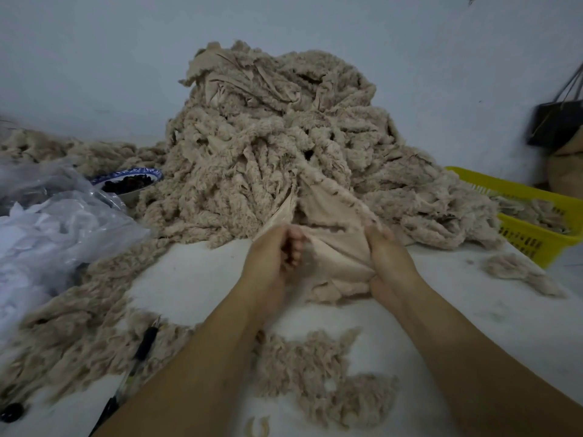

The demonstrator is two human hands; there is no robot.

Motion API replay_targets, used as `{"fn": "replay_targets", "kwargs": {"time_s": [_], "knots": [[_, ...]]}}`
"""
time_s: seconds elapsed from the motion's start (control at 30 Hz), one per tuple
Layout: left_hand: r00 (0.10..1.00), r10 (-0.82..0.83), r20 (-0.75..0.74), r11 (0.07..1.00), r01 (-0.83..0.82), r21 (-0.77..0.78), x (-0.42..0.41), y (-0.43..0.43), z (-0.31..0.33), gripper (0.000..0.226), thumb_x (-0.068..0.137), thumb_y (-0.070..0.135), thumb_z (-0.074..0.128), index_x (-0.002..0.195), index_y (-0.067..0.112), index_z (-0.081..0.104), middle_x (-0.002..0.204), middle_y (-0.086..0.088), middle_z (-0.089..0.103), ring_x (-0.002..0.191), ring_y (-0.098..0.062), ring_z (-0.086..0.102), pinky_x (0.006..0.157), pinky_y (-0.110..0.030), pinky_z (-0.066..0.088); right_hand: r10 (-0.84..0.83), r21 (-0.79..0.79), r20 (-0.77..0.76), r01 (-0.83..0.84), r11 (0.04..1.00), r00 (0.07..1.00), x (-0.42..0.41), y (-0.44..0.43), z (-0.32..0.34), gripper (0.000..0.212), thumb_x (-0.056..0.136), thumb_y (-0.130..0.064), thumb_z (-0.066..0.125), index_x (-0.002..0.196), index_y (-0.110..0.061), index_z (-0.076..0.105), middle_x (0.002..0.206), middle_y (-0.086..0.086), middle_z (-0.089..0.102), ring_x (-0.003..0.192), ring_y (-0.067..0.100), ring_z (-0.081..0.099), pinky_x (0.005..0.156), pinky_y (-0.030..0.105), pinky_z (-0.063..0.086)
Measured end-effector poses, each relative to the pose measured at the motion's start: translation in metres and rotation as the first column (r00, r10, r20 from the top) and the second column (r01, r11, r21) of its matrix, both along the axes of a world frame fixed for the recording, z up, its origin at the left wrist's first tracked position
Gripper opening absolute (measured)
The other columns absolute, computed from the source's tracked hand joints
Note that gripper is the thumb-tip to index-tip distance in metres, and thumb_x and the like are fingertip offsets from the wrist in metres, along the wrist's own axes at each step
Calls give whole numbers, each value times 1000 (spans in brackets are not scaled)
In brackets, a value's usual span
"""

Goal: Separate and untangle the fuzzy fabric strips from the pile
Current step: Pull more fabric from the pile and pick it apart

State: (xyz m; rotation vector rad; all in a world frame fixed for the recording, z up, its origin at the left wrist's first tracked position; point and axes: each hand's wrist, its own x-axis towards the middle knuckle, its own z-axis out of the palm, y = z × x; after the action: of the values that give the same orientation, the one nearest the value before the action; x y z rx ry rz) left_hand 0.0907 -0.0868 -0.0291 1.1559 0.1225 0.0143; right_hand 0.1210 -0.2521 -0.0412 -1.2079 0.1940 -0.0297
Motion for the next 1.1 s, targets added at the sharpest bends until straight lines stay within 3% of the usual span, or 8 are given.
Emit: {"fn": "replay_targets", "kwargs": {"time_s": [0.17, 0.27, 0.37, 0.5, 0.67, 0.8, 0.9, 1.1], "knots": [[954, 291, -77, 856, -296, -424, 9, 38, 6, 32, 101, 13, 39, 70, 18, 43, 60, 3, 40, 47, -7, 34, 43, -16, 29, -66, 115, 29, 62, 991, 997, 7, -10, 2, 12, 102, -33, 52, 109, -26, 59, 106, 7, 71, 86, 23, 72, 67, 37, 58], [964, 266, 7, 963, -267, 42, 2, 29, 4, 51, 101, 32, 43, 56, 18, 61, 65, -3, 61, 54, -13, 48, 47, -24, 37, -47, 146, 8, 46, 988, 999, 6, -11, 0, 22, 100, -34, 55, 115, -20, 62, 98, 6, 74, 81, 22, 73, 67, 39, 59], [987, 89, 133, 807, -149, 571, -7, 6, 0, 62, 94, 69, 35, 67, 28, 72, 87, 12, 70, 65, -9, 57, 58, -28, 46, -12, 185, -4, 13, 983, 1000, 3, -7, 1, 33, 100, -35, 55, 126, -16, 62, 105, 9, 74, 88, 24, 72, 72, 39, 58], [934, -169, 315, 709, -106, 697, -11, -6, -5, 40, 85, 73, 41, 98, 43, 64, 111, 22, 59, 95, 20, 54, 73, -2, 41, 31, 107, 58, -37, 994, 998, -3, -2, 3, 26, 98, -33, 59, 118, -18, 66, 100, 10, 75, 89, 25, 73, 74, 39, 59], [947, -284, 147, 819, 160, 551, -12, -8, -4, 50, 66, 82, 60, 94, 41, 63, 91, 21, 69, 89, 2, 67, 80, -17, 52, 197, -80, 204, -185, 980, 959, -21, 9, 9, 19, 97, -30, 62, 85, -26, 76, 96, 12, 76, 88, 27, 74, 66, 30, 58], [946, -310, 90, 865, 241, 440, -15, -12, -4, 78, 68, 70, 75, 102, 2, 65, 99, -11, 69, 93, -26, 64, 85, -42, 49, 267, -169, 207, -234, 957, 941, -28, 13, 11, 21, 97, -32, 61, 83, -31, 76, 93, 5, 77, 86, 19, 74, 66, 25, 56], [972, -201, 124, 939, 155, 306, -12, -11, -1, 33, 96, 39, 61, 95, 10, 76, 90, -15, 76, 82, -24, 73, 70, -32, 59, 332, -256, 167, -285, 924, 928, -30, 15, 10, 33, 96, -49, 54, 78, -32, 76, 77, -5, 76, 70, 7, 72, 56, 17, 53], [974, 213, 79, 948, -225, 223, -3, 2, -2, 31, 98, 43, 57, 89, 18, 73, 76, 0, 76, 68, -13, 72, 55, -22, 55, 603, -367, 106, -532, 763, 791, -33, 22, 0, 52, 80, -71, 61, 106, -28, 72, 102, -7, 74, 97, 11, 70, 84, 26, 55]]}}
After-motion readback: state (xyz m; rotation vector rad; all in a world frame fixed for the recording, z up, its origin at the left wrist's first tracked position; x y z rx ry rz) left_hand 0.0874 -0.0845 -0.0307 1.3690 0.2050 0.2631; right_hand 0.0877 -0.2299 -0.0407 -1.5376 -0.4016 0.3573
